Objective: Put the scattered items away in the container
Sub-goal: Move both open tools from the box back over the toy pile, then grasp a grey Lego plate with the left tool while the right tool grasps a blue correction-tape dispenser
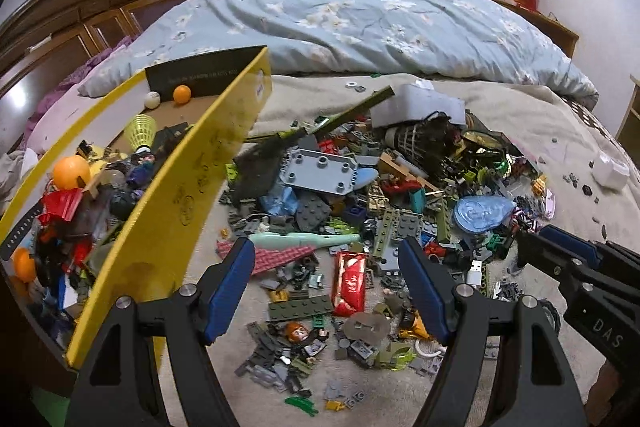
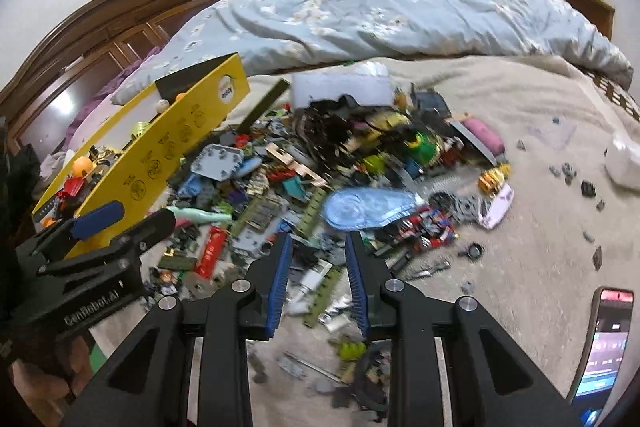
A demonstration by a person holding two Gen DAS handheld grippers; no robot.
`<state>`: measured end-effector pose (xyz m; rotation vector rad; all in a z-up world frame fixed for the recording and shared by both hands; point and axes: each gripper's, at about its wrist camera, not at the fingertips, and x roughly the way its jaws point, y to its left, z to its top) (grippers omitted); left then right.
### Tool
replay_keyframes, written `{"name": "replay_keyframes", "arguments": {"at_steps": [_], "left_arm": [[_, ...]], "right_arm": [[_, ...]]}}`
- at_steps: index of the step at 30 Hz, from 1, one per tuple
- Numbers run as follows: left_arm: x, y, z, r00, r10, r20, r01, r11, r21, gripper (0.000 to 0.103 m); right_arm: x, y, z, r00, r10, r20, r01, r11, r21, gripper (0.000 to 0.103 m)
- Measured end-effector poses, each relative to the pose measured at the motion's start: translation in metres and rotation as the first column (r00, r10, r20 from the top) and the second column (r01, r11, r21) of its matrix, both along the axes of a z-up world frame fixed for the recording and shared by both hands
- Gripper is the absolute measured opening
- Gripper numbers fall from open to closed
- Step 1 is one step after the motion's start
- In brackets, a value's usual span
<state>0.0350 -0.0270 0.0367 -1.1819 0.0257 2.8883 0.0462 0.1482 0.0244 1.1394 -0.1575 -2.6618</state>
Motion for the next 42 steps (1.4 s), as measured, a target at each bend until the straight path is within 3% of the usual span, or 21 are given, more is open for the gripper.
{"name": "replay_keyframes", "arguments": {"at_steps": [10,19,25,28,36,42], "left_arm": [[-0.024,0.024,-0.016,0.997,-0.077,0.012,0.077,0.997,0.008,0.075],[-0.061,0.013,-0.015,0.999,-0.044,-0.016,0.043,0.998,-0.049,0.075],[-0.084,0.012,-0.020,0.993,-0.111,0.037,0.114,0.988,-0.099,0.078],[-0.092,0.011,-0.023,0.994,-0.101,0.039,0.105,0.985,-0.135,0.079],[-0.110,0.007,-0.038,0.989,-0.124,0.078,0.134,0.980,-0.146,0.079],[-0.115,-0.003,-0.040,0.991,-0.120,0.054,0.124,0.989,-0.083,0.079]], "right_arm": [[-0.001,0.047,-0.026,0.998,-0.061,0.010,0.061,0.998,-0.017,0.028],[-0.008,0.044,-0.026,1.000,-0.026,-0.012,0.026,0.999,-0.033,0.029],[-0.014,0.041,-0.032,1.000,-0.001,-0.009,0.001,0.999,-0.048,0.055],[-0.017,0.039,-0.035,1.000,0.001,-0.001,-0.001,0.999,-0.047,0.059],[-0.024,0.037,-0.032,1.000,0.011,-0.013,-0.012,0.999,-0.046,0.066],[-0.038,0.028,-0.026,1.000,0.016,-0.025,-0.016,1.000,-0.014,0.078]]}}
